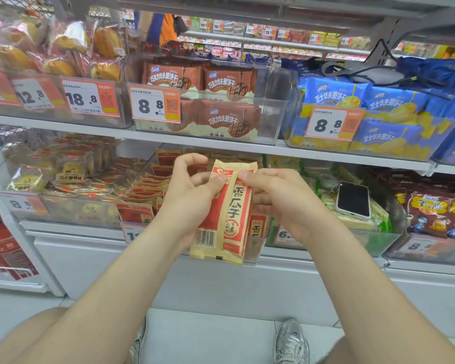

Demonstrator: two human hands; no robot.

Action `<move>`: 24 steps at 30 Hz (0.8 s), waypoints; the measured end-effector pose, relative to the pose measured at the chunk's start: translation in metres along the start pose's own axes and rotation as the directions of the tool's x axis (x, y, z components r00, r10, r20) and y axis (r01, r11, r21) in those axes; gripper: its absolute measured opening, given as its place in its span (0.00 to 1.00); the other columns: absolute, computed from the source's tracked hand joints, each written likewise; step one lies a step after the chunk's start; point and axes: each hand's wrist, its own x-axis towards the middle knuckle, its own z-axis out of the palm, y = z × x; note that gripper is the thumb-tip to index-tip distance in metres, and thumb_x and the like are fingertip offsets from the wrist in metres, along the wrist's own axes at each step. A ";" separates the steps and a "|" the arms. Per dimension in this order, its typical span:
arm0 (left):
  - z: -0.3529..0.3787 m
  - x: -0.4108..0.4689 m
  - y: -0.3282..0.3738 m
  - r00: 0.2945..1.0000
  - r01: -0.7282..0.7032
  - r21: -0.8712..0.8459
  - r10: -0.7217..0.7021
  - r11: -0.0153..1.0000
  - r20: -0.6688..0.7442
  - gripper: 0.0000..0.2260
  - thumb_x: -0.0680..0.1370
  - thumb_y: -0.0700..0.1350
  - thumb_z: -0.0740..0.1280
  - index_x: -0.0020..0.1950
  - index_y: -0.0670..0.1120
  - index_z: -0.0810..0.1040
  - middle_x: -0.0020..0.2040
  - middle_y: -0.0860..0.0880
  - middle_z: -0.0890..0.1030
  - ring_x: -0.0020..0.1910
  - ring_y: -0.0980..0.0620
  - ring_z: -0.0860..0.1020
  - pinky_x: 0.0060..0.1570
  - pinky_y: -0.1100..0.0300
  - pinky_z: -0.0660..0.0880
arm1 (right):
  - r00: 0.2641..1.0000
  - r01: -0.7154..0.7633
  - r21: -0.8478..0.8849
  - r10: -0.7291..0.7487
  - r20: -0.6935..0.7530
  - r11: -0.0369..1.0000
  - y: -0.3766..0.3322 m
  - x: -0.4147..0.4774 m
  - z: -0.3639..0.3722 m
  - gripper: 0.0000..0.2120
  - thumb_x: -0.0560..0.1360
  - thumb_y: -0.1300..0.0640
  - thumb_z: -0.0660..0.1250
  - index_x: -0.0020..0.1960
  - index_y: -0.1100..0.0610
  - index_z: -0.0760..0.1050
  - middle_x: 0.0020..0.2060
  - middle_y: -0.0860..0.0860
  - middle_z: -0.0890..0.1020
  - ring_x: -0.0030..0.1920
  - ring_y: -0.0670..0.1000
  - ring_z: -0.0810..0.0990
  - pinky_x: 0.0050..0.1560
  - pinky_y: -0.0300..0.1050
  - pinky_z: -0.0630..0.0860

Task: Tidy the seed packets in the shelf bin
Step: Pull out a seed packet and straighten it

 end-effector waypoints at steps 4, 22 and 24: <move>-0.002 0.000 -0.001 0.985 -0.167 0.248 0.169 0.954 0.013 0.05 0.84 0.44 0.71 0.57 0.46 0.77 0.48 0.51 0.89 0.46 0.49 0.88 0.42 0.50 0.87 | 0.986 0.091 -0.053 -0.097 -0.135 0.994 0.002 0.001 0.003 0.13 0.85 0.54 0.68 0.50 0.59 0.88 0.43 0.54 0.90 0.49 0.58 0.90 0.56 0.54 0.87; -0.005 0.006 -0.007 0.989 -0.151 0.355 0.138 0.922 0.060 0.05 0.83 0.46 0.72 0.48 0.49 0.86 0.41 0.50 0.89 0.43 0.52 0.87 0.49 0.52 0.81 | 0.898 0.317 -0.391 -0.407 -0.171 0.864 0.010 0.007 0.009 0.14 0.81 0.58 0.64 0.40 0.63 0.78 0.37 0.62 0.82 0.36 0.57 0.79 0.43 0.59 0.79; -0.004 0.005 -0.007 0.987 -0.162 0.340 0.152 0.926 0.056 0.05 0.83 0.46 0.73 0.49 0.49 0.86 0.41 0.51 0.89 0.44 0.53 0.87 0.48 0.53 0.81 | 0.902 0.317 -0.368 -0.397 -0.168 0.874 0.010 0.007 0.009 0.15 0.81 0.54 0.65 0.41 0.62 0.78 0.38 0.62 0.83 0.37 0.58 0.81 0.45 0.60 0.80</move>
